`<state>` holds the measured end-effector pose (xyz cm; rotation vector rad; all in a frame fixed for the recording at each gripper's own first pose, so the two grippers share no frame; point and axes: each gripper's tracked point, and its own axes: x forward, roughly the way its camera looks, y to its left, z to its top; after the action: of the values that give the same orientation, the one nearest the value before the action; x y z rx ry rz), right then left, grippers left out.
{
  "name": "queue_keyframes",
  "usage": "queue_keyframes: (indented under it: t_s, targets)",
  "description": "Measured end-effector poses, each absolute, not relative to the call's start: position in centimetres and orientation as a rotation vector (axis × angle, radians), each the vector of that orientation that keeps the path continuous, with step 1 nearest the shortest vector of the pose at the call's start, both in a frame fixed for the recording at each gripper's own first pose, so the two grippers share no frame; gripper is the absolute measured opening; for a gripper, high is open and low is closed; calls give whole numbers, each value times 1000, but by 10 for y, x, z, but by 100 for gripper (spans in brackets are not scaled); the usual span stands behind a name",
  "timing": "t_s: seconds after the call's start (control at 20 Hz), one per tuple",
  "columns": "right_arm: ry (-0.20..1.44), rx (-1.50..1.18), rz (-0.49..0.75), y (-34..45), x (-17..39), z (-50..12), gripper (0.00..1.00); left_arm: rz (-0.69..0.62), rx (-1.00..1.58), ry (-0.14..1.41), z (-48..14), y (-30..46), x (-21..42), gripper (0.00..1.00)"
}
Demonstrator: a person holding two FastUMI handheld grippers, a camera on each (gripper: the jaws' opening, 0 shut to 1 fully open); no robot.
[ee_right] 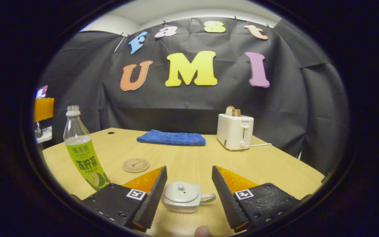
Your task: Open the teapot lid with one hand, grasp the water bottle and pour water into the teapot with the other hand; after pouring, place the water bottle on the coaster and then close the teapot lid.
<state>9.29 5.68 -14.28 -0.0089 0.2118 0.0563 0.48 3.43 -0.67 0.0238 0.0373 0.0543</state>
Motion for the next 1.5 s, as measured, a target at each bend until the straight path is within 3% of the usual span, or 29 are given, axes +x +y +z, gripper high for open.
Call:
queue_keyframes:
  t_s: [0.15,0.2,0.3,0.35,0.45,0.55,0.6,1.2,1.5]
  targets:
    - [233,-8,59,61,96,-149,78,59,20,38,-6,36,5,98]
    - [234,-10,63,65,98,-149,62,60,18,40,-7,38,5,98]
    - [242,-17,65,69,100,-152,46,64,15,44,-9,41,6,99]
    - [255,-17,69,70,99,-155,51,65,13,46,-9,42,6,98]
    - [255,-5,60,68,100,-156,12,68,9,49,-10,43,7,99]
    - [258,-3,52,68,110,-157,15,70,5,49,-10,44,7,99]
    - [258,2,53,70,106,-160,1,71,3,50,-10,45,6,99]
    - [201,18,92,67,98,-132,1,74,-73,60,-27,45,10,99]
    - [179,25,100,56,85,-111,0,12,-74,129,-70,25,9,99]
